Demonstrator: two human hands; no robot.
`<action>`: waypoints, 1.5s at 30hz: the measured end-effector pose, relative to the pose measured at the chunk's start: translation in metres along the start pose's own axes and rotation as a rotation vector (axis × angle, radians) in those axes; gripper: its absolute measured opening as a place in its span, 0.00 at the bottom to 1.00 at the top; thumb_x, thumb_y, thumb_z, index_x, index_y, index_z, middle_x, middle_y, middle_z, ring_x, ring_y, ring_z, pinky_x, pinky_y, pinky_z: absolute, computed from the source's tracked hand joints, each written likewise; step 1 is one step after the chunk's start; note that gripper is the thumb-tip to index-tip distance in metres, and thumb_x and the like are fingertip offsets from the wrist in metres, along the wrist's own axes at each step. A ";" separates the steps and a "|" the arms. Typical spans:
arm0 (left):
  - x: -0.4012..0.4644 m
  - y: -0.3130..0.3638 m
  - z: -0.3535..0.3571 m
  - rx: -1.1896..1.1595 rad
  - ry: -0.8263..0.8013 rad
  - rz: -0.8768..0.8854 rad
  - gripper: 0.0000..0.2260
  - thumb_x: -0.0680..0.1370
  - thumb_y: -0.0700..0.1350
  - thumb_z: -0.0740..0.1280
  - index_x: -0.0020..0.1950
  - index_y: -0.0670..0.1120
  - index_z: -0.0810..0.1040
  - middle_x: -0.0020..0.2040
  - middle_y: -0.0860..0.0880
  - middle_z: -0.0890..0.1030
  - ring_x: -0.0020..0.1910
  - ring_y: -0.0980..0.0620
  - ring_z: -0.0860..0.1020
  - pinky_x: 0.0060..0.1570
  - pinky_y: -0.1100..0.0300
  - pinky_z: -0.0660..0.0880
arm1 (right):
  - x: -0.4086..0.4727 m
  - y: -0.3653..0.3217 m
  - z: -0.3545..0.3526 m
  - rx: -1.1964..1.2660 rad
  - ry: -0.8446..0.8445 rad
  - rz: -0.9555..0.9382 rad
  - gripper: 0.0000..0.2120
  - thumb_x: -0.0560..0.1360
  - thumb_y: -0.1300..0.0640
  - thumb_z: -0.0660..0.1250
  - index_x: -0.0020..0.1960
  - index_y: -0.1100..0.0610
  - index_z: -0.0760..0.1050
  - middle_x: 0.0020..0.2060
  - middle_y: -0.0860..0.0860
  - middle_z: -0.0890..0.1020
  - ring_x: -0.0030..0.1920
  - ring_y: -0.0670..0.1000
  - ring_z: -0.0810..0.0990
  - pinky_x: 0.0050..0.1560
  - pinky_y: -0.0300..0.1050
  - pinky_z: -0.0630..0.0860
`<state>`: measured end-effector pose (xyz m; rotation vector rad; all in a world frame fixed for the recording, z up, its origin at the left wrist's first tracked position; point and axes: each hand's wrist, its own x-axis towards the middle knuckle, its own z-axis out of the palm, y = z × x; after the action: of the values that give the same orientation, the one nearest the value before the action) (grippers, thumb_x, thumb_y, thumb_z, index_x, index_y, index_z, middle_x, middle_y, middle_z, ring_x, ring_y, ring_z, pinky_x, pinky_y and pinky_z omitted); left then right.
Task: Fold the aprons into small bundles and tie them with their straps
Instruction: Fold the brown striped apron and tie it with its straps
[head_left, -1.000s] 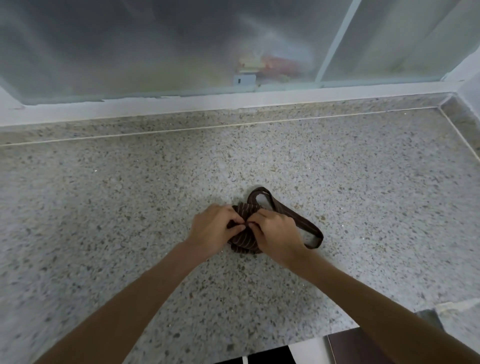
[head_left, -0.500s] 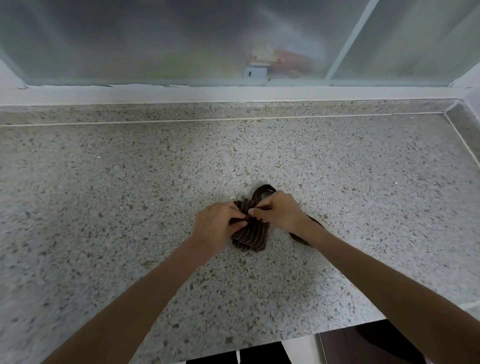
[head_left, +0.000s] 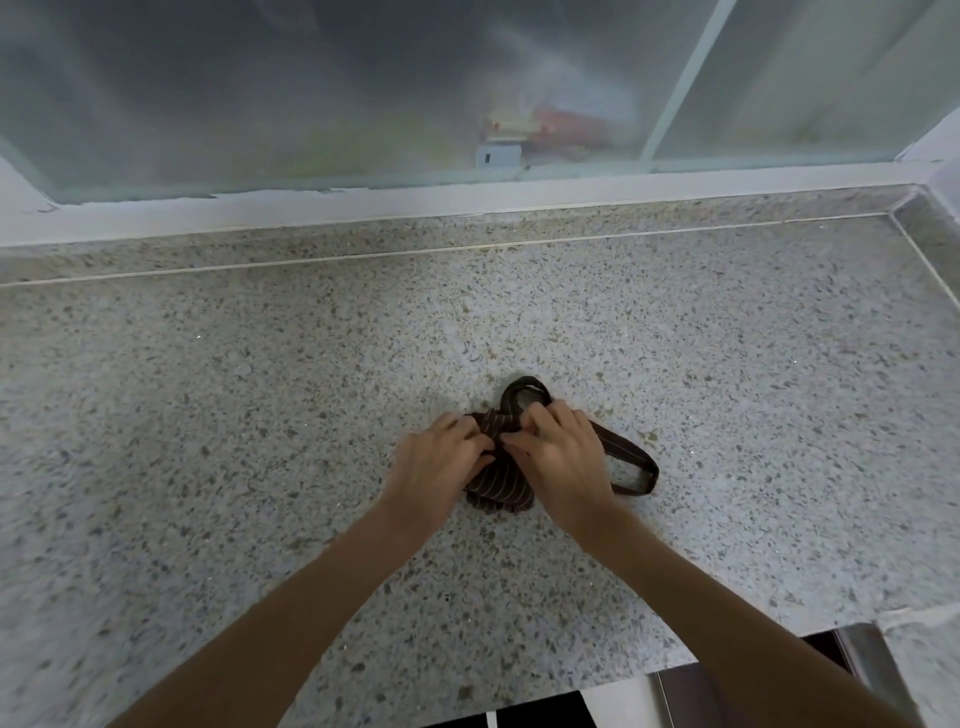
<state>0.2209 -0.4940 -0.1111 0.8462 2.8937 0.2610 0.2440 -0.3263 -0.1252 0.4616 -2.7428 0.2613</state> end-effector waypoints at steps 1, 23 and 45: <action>0.000 0.000 0.002 0.042 -0.007 0.026 0.07 0.76 0.53 0.67 0.48 0.53 0.82 0.44 0.55 0.79 0.45 0.55 0.76 0.25 0.64 0.67 | -0.002 0.003 0.000 -0.012 0.022 -0.025 0.06 0.74 0.57 0.66 0.40 0.54 0.81 0.37 0.50 0.75 0.39 0.51 0.70 0.40 0.42 0.62; 0.002 0.005 0.019 -0.399 -0.111 -0.188 0.13 0.80 0.56 0.55 0.58 0.53 0.75 0.48 0.57 0.67 0.54 0.56 0.66 0.42 0.63 0.69 | 0.059 0.011 -0.006 0.240 -1.060 0.166 0.18 0.70 0.50 0.67 0.28 0.61 0.70 0.23 0.51 0.69 0.30 0.54 0.71 0.28 0.43 0.66; 0.033 -0.002 0.009 -0.911 -0.431 -0.463 0.10 0.80 0.43 0.60 0.52 0.38 0.78 0.51 0.44 0.72 0.62 0.44 0.70 0.67 0.49 0.62 | 0.010 0.007 -0.010 0.021 -0.259 -0.067 0.07 0.63 0.57 0.77 0.34 0.56 0.79 0.27 0.49 0.79 0.22 0.50 0.77 0.20 0.34 0.64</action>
<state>0.1935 -0.4771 -0.1220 0.0518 2.1000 1.0614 0.2357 -0.3202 -0.1130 0.6316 -2.9705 0.2280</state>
